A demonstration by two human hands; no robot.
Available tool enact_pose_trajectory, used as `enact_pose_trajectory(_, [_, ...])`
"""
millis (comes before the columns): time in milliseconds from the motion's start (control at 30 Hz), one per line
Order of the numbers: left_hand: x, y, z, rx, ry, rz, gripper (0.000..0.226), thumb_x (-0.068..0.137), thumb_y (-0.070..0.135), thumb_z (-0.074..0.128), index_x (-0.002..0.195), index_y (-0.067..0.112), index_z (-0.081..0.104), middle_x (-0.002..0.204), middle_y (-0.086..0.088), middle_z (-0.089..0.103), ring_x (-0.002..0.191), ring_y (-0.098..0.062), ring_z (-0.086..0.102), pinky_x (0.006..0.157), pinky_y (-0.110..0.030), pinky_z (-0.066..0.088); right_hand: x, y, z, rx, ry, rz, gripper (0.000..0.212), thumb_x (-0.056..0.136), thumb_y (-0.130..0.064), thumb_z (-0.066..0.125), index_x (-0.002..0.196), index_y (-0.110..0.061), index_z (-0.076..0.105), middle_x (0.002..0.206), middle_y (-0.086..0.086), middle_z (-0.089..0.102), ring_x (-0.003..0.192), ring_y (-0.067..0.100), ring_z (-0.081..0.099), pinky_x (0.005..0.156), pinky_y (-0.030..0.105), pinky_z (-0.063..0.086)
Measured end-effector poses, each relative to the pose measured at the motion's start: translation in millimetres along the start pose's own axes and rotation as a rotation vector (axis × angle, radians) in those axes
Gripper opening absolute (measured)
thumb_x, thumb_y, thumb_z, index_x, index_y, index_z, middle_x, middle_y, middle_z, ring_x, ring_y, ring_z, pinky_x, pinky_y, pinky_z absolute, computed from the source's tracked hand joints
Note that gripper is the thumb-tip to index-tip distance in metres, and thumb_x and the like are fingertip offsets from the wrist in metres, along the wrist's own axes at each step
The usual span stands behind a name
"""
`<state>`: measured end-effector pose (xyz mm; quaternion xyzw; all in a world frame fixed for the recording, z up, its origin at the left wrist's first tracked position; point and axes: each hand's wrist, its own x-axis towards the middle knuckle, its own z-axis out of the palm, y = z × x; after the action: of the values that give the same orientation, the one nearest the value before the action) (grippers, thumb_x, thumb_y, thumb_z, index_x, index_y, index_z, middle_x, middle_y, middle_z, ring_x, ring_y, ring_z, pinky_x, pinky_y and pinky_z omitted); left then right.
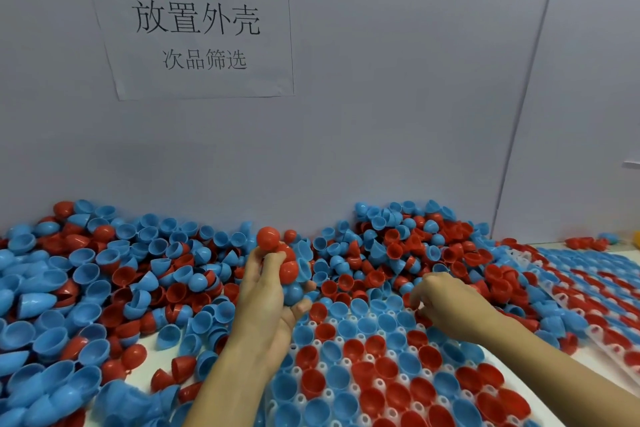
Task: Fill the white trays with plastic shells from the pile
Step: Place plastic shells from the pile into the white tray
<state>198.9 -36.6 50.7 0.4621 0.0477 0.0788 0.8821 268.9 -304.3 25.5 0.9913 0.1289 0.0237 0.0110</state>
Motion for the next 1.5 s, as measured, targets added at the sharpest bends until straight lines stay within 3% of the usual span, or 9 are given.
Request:
enact_pose_trajectory(133, [-2, 2, 1, 0.007, -0.006, -0.003, 0.012, 0.100, 0.024, 0.056, 0.107, 0.026, 0.066, 0.089, -0.007, 0.065, 0.069, -0.020, 0.065, 0.061, -0.032, 0.055, 0, 1, -2, 0.022, -0.015, -0.023, 0.021, 0.093, -0.021, 0.068, 0.112, -0.029, 0.073, 0.101, -0.016, 0.051, 0.085, 0.002, 0.053, 0.067, 0.017, 0.048])
enact_pose_trajectory(300, [-6, 6, 4, -0.003, -0.024, -0.023, 0.011, 0.100, 0.024, 0.057, 0.106, 0.024, 0.065, 0.088, -0.008, 0.065, 0.069, -0.019, 0.064, 0.048, -0.024, 0.051, -3, -2, -17, 0.055, -0.041, -0.017, 0.029, 0.092, -0.012, 0.066, 0.117, -0.026, 0.073, 0.092, -0.016, 0.068, 0.078, 0.003, 0.063, 0.072, 0.027, 0.060])
enact_pose_trajectory(367, [-8, 6, 6, -0.004, -0.036, -0.030, 0.010, 0.099, 0.024, 0.057, 0.105, 0.023, 0.065, 0.090, -0.010, 0.065, 0.068, -0.019, 0.064, 0.048, -0.024, 0.050, -3, -6, -28, 0.082, -0.004, -0.024, 0.030, 0.094, -0.011, 0.063, 0.121, -0.024, 0.071, 0.106, -0.012, 0.071, 0.083, 0.003, 0.066, 0.074, 0.024, 0.059])
enact_pose_trajectory(467, [-11, 5, 11, 0.006, -0.065, -0.042, 0.016, 0.099, 0.024, 0.056, 0.112, 0.019, 0.064, 0.098, -0.013, 0.066, 0.065, -0.018, 0.065, 0.052, -0.026, 0.052, -5, -21, -53, 0.259, 0.105, -0.057, 0.028, 0.098, -0.016, 0.060, 0.124, -0.021, 0.067, 0.117, -0.007, 0.071, 0.086, 0.005, 0.067, 0.078, 0.019, 0.057])
enact_pose_trajectory(600, [-13, 2, 17, 0.009, -0.110, -0.060, 0.021, 0.100, 0.024, 0.055, 0.118, 0.019, 0.064, 0.100, -0.014, 0.064, 0.063, -0.017, 0.065, 0.048, -0.025, 0.050, -16, -55, -93, 0.530, 0.229, -0.136, 0.024, 0.098, -0.030, 0.059, 0.121, -0.029, 0.067, 0.099, -0.010, 0.073, 0.085, 0.005, 0.069, 0.083, 0.024, 0.059])
enact_pose_trajectory(767, [-17, -1, 23, 0.083, -0.142, -0.054, 0.019, 0.099, 0.029, 0.057, 0.112, 0.024, 0.070, 0.096, -0.012, 0.072, 0.071, -0.019, 0.068, 0.059, -0.031, 0.055, -36, -87, -110, 0.635, 0.241, -0.198, 0.019, 0.094, -0.038, 0.064, 0.111, -0.030, 0.068, 0.081, -0.018, 0.067, 0.078, -0.011, 0.064, 0.056, 0.005, 0.049])
enact_pose_trajectory(867, [-22, -2, 28, 0.114, -0.179, -0.059, 0.019, 0.097, 0.031, 0.057, 0.110, 0.029, 0.071, 0.105, -0.014, 0.074, 0.085, -0.026, 0.070, 0.074, -0.040, 0.055, -47, -90, -107, 0.621, 0.222, -0.194, 0.025, 0.093, -0.042, 0.065, 0.114, -0.030, 0.067, 0.089, -0.014, 0.068, 0.077, -0.003, 0.066, 0.062, 0.010, 0.053])
enact_pose_trajectory(1067, [-35, -8, 46, 0.148, -0.254, -0.048, 0.041, 0.076, 0.034, 0.064, 0.115, 0.023, 0.067, 0.080, -0.014, 0.068, 0.056, -0.017, 0.061, 0.039, -0.023, 0.038, -58, -78, -104, 0.683, 0.187, -0.188, 0.023, 0.089, -0.042, 0.071, 0.108, -0.031, 0.068, 0.084, -0.013, 0.067, 0.074, -0.002, 0.065, 0.064, 0.012, 0.052])
enact_pose_trajectory(1500, [-27, -8, 64, 0.207, -0.175, 0.039, 0.014, 0.095, 0.026, 0.058, 0.099, 0.027, 0.071, 0.079, -0.013, 0.071, 0.057, -0.021, 0.064, 0.035, -0.023, 0.037, -59, -62, -112, 0.849, 0.252, -0.244, 0.017, 0.086, -0.027, 0.076, 0.102, -0.027, 0.069, 0.082, -0.012, 0.069, 0.072, 0.002, 0.067, 0.065, 0.018, 0.058])
